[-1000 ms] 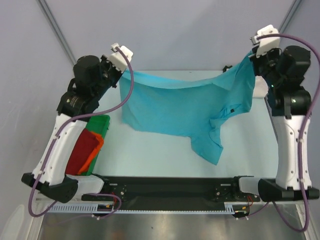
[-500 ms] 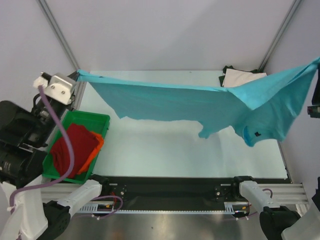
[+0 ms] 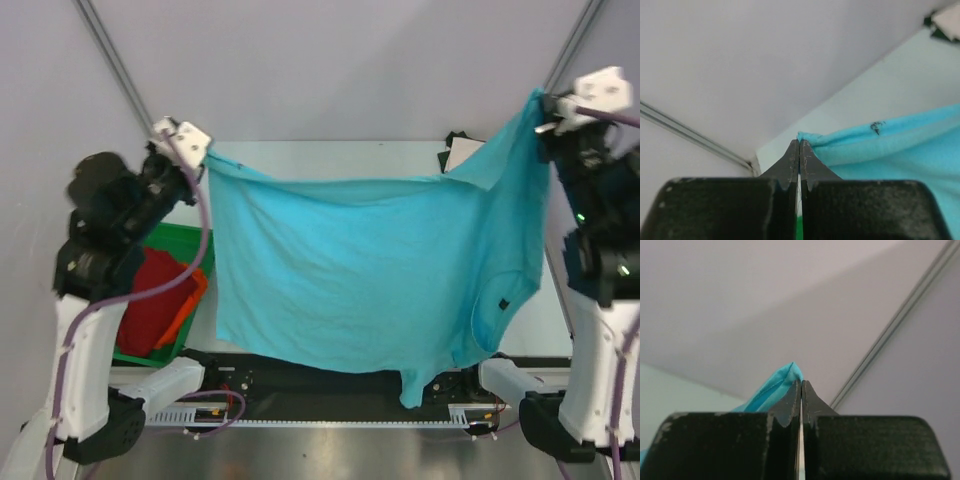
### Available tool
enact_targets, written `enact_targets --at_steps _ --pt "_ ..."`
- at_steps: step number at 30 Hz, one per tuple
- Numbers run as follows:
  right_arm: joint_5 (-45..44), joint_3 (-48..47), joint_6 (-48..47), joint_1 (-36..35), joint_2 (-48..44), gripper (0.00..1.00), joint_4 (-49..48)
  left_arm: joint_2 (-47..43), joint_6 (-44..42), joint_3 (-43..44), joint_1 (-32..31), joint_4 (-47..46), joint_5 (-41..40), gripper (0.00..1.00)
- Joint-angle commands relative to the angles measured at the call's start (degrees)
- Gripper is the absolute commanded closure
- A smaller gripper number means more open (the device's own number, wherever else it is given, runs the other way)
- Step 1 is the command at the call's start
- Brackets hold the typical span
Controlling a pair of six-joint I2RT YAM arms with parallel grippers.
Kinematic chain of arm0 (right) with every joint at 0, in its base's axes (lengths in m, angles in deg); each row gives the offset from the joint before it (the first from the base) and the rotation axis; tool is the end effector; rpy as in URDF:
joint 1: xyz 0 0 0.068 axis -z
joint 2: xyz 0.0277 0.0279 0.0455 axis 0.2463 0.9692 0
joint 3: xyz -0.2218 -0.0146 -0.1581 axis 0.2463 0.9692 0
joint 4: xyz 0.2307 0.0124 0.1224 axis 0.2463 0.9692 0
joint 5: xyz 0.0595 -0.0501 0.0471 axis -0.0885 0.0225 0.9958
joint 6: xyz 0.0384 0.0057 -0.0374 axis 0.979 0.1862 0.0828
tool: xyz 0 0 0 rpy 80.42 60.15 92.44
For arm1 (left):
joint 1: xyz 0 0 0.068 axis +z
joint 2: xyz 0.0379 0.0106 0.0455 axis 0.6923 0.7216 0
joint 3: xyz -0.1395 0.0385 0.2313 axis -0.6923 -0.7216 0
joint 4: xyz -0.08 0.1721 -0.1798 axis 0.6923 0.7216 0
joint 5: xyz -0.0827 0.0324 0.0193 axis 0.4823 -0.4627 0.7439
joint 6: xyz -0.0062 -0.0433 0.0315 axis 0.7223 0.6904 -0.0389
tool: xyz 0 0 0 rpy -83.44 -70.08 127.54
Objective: Fold and stack the t-shirts
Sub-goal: Flatten the tshirt out
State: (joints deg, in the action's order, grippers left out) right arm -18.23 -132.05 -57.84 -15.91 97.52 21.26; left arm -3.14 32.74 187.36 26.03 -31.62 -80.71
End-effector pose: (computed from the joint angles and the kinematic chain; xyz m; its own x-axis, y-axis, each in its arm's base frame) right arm 0.1067 0.0072 0.6043 0.3463 -0.4275 -0.8351 0.0146 0.8925 -0.4508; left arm 0.1234 -0.0434 0.5469 0.1975 0.4423 -0.8749 0.3509 0.8014 0.4843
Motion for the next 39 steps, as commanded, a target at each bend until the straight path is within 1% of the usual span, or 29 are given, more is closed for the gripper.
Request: enact_targets --at_steps 1,3,4,6,7,8,10,12,13,14,16,17,19,20,24,27,28,29,30,31,32,35,39 --pt "2.8 12.5 -2.0 0.0 2.9 1.00 -7.1 4.1 3.4 -9.5 0.6 -1.1 -1.4 0.99" --pt "4.0 17.2 -2.3 -0.4 4.1 1.00 -8.5 6.1 3.2 -13.5 0.6 -2.0 -1.3 1.00" --pt "3.9 22.2 -2.7 -0.7 5.9 1.00 -10.0 6.6 3.1 -17.8 0.7 -4.5 -1.2 1.00" --pt "3.5 26.9 -4.2 -2.2 7.6 1.00 -12.1 8.9 2.7 -22.4 1.3 -7.8 -0.7 1.00" --pt "3.2 30.5 -4.8 -2.7 9.8 1.00 -14.2 10.0 2.6 -26.5 1.5 -9.7 -0.2 1.00" --pt "2.8 32.5 -5.9 -3.3 11.1 1.00 -15.7 11.7 2.8 -28.0 2.0 -13.5 0.5 0.99" --pt "2.6 34.7 -6.4 -4.3 14.0 1.00 -19.6 18.0 2.9 -30.4 3.1 -16.3 1.9 0.99" --pt "2.4 36.2 -6.5 -4.5 19.1 1.00 -22.7 22.4 3.7 -30.1 4.6 -19.2 3.9 1.00" --pt "2.1 36.1 -6.6 -4.4 21.0 1.00 -23.7 27.1 4.1 -29.2 5.1 -20.4 4.4 1.00" --pt "1.9 35.2 -6.3 -4.2 25.1 1.00 -24.3 29.1 5.3 -28.5 5.6 -21.3 4.6 1.00" --pt "2.4 32.5 -6.3 -3.2 29.7 1.00 -23.9 34.9 7.0 -25.9 6.7 -22.5 5.3 1.00" --pt "2.4 31.3 -6.1 -2.9 33.9 1.00 -23.8 36.9 8.1 -24.9 7.0 -22.4 5.6 1.00" --pt "2.5 26.4 -6.0 -2.4 38.6 1.00 -23.6 39.6 8.6 -22.7 7.2 -22.6 6.1 0.99" --pt "2.5 24.6 -5.9 -2.5 42.7 1.00 -23.6 42.0 9.0 -22.0 7.2 -22.7 6.2 1.00" --pt "2.4 16.0 -5.7 -3.1 50.9 1.00 -24.5 46.8 9.7 -18.7 8.3 -23.6 5.0 1.00" --pt "2.8 10.2 -5.2 -3.5 56.0 1.00 -22.9 50.5 10.1 -13.9 9.9 -22.4 4.2 1.00" --pt "2.9 5.6 -5.0 -3.4 59.6 1.00 -22.0 51.3 9.8 -11.2 10.0 -22.0 3.5 1.00" --pt "3.0 2.7 -4.6 -3.5 61.4 1.00 -20.9 52.1 9.2 -10.0 10.1 -21.0 2.3 0.99" --pt "3.2 -2.5 -4.5 -3.5 65.4 1.00 -18.6 53.1 8.4 -8.1 10.1 -20.8 2.1 0.99" --pt "3.5 -2.6 -4.4 -3.5 67.0 1.00 -17.3 53.7 8.4 -7.0 10.2 -20.3 2.0 1.00" --pt "3.6 -8.0 -4.5 -3.5 69.1 1.00 -16.4 54.4 7.7 -5.8 10.2 -19.2 2.0 1.00" --pt "3.4 -15.2 -4.8 -3.6 74.8 1.00 -15.1 57.0 6.9 -1.7 10.2 -18.2 0.9 1.00" --pt "2.2 -21.4 -4.9 -3.9 80.0 1.00 -14.7 60.2 6.9 2.1 10.4 -18.1 -0.5 1.00"
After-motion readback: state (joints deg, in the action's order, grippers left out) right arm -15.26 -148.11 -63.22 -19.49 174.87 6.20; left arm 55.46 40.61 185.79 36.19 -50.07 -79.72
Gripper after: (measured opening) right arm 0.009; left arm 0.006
